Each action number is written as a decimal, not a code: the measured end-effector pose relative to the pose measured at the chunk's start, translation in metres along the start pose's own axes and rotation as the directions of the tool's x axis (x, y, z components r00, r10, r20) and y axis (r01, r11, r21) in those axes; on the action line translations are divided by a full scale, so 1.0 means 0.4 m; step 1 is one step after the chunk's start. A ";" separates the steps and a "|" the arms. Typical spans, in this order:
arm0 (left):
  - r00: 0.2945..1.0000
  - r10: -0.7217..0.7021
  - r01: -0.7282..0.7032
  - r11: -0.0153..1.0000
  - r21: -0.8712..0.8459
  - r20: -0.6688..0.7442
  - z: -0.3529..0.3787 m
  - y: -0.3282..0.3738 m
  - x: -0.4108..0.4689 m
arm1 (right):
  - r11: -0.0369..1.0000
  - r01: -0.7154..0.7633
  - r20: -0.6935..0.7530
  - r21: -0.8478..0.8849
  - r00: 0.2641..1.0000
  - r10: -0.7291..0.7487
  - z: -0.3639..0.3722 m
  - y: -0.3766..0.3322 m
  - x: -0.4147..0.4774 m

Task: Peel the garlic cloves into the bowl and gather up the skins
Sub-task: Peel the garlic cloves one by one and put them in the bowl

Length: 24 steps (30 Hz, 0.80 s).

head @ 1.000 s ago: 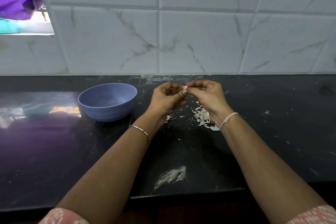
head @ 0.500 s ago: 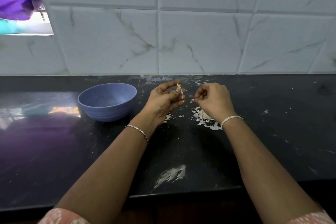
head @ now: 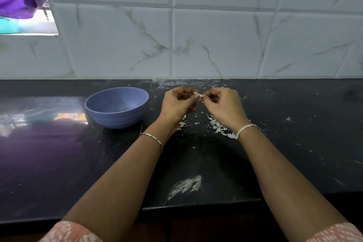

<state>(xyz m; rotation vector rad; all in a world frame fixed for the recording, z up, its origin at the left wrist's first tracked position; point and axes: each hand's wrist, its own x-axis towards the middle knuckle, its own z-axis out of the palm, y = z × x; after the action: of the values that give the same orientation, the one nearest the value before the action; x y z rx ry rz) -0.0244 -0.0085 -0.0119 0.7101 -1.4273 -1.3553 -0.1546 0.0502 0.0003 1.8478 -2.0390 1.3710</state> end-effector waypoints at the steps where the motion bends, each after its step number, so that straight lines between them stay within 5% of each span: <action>1: 1.000 0.030 -0.030 0.998 0.051 -0.007 0.001 -0.002 0.001 | 1.000 0.010 -0.009 -0.015 1.000 -0.010 -0.004 -0.003 -0.002; 7: 0.994 0.096 -0.084 0.975 0.206 -0.047 0.007 -0.008 0.007 | 0.973 0.066 0.009 -0.222 0.998 -0.066 -0.005 -0.014 -0.008; 13: 1.000 0.010 -0.011 0.999 -0.043 -0.023 0.003 -0.007 0.002 | 0.952 0.071 -0.033 -0.297 0.996 -0.085 0.016 -0.016 -0.001; 18: 1.000 0.015 -0.016 0.997 -0.075 -0.025 0.003 -0.009 0.002 | 0.994 -0.106 -0.012 0.031 0.994 0.106 0.037 -0.003 0.008; 24: 0.994 0.111 -0.111 0.994 -0.012 -0.019 0.003 -0.018 0.006 | 0.874 -0.305 0.097 0.379 0.952 0.290 0.043 -0.008 0.009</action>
<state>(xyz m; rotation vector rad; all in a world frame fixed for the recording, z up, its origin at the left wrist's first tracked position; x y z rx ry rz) -0.0277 -0.0116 -0.0181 0.6243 -1.4214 -1.2676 -0.1446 0.0368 -0.0061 1.7448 -2.2788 1.9656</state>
